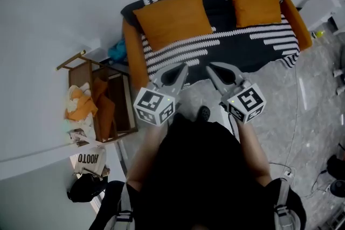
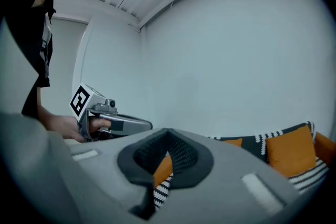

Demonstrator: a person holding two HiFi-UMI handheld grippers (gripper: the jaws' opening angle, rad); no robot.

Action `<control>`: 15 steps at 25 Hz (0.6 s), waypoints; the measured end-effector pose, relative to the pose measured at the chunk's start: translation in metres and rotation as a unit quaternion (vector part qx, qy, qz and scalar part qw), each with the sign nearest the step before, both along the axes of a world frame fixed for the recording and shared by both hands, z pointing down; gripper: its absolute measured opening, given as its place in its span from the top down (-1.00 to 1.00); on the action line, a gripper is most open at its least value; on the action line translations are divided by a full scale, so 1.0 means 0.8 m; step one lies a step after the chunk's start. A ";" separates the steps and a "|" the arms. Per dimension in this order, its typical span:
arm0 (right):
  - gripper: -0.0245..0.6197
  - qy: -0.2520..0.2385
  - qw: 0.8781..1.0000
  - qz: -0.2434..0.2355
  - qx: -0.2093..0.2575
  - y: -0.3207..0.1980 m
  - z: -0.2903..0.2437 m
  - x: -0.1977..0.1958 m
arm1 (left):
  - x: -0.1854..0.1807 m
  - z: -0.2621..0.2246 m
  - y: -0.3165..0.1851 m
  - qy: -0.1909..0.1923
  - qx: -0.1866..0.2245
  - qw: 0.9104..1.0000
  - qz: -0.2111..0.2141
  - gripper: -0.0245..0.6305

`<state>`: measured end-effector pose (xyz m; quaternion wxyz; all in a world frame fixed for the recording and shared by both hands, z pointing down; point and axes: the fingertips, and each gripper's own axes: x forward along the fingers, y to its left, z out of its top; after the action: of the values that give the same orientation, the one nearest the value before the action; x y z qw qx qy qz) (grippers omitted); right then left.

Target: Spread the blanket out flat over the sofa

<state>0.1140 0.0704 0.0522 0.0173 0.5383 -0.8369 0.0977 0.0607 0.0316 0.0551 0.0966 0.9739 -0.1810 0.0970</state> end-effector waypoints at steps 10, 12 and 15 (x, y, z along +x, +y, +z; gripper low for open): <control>0.92 0.008 1.000 0.005 0.003 0.002 0.009 -0.004 | -0.001 0.005 0.009 0.000 -0.002 1.000 0.007 0.89; 0.92 0.012 1.000 0.008 0.002 0.002 0.012 -0.003 | -0.001 0.006 0.009 0.000 -0.002 1.000 0.007 0.89; 0.92 0.014 1.000 0.010 0.003 0.000 0.010 -0.004 | -0.004 0.006 0.007 0.001 -0.004 1.000 0.005 0.89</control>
<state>0.1109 0.0706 0.0602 0.0261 0.5476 -0.8317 0.0880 0.0579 0.0373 0.0599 0.1000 0.9745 -0.1754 0.0975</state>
